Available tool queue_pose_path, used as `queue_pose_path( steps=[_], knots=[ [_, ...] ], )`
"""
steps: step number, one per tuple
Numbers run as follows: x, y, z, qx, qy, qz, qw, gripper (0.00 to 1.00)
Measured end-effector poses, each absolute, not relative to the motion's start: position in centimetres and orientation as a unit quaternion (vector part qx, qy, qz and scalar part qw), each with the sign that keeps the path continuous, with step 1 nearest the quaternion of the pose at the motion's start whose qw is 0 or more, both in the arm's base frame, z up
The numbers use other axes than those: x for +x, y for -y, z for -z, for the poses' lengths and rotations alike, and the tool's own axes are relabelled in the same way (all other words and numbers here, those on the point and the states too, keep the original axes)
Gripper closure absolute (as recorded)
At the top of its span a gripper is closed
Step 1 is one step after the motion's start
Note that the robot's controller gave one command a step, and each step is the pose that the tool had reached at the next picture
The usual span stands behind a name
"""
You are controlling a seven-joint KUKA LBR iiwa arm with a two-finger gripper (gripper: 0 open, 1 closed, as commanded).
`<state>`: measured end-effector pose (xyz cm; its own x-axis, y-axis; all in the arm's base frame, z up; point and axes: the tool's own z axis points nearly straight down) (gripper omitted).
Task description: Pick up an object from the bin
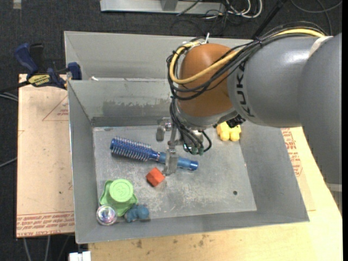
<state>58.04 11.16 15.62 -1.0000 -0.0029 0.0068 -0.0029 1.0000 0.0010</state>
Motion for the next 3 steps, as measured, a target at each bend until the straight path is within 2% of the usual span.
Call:
queue_pose_path(
  steps=[1,3],
  knots=[
    [60.81,-16.27,-6.54,-0.049,0.999,0.001,0.001,0.00],
    [60.95,-16.32,-6.63,-0.050,0.999,0.003,-0.001,0.00]
  ],
)
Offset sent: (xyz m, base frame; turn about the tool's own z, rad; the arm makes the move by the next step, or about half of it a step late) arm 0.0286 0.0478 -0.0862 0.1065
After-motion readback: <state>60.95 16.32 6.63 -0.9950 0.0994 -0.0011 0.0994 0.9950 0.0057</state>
